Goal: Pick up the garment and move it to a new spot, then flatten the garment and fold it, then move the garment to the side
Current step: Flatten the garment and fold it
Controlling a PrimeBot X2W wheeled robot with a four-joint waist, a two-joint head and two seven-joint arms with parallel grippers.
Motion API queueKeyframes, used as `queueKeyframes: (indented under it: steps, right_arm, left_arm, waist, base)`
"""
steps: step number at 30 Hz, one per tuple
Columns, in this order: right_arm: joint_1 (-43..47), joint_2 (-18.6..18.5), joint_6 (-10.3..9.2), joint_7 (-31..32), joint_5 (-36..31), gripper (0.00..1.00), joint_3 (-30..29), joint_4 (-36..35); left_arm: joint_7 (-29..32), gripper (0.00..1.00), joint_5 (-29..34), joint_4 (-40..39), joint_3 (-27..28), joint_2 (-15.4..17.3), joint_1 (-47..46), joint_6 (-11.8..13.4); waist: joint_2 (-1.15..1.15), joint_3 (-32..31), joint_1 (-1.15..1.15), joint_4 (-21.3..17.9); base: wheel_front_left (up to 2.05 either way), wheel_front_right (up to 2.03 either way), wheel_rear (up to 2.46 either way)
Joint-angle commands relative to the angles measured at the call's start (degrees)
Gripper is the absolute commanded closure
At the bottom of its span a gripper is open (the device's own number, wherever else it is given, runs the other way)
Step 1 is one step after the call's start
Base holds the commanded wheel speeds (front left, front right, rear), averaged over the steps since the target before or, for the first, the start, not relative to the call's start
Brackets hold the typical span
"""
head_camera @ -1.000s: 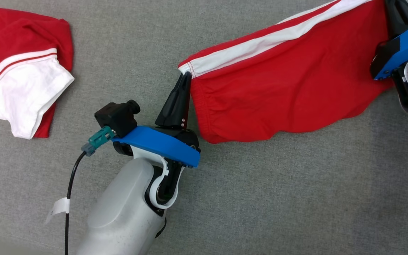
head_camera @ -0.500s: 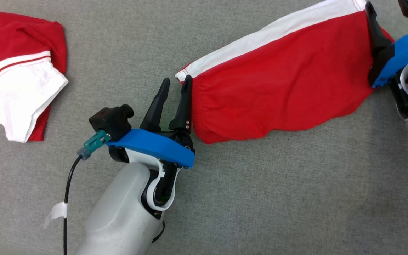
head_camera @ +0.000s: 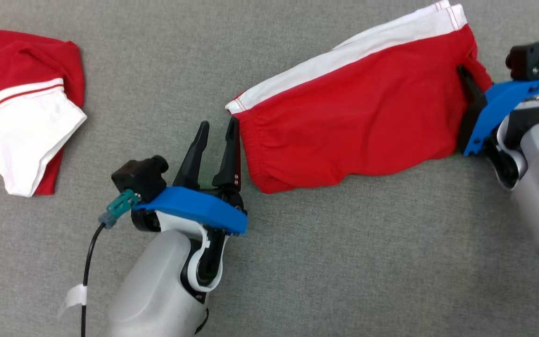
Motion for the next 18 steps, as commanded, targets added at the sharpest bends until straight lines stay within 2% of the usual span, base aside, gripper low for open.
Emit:
queueKeyframes:
  steps: [1,5,9,18]
  right_arm:
    - [2.7,-0.7,0.1,0.1,1.0,1.0,0.5,0.6]
    - [4.8,-1.4,0.06,-3.2,5.2,1.0,1.4,-1.7]
    - [8.5,-0.6,0.06,-7.0,9.9,1.0,2.0,-3.9]
    - [18.5,-1.8,0.06,-10.8,17.1,1.0,4.5,-8.3]
  left_arm:
    - [-0.2,0.0,0.4,0.2,0.4,0.0,0.7,0.1]
    - [-0.2,0.0,1.6,1.0,2.4,0.0,1.9,0.6]
    - [-0.2,0.0,4.3,1.9,5.0,0.0,4.3,1.0]
    - [-0.2,0.0,9.5,3.7,10.6,0.0,11.4,-0.3]
  waist:
    - [0.01,-0.7,0.01,-0.5]
    - [0.01,-3.4,0.01,-1.9]
    - [0.01,-7.1,0.01,-4.1]
    - [0.01,-14.1,0.01,-7.6]
  base:
    - [0.0,0.0,0.0]
    - [0.0,0.0,0.0]
    - [0.0,0.0,0.0]
    - [0.0,0.0,0.0]
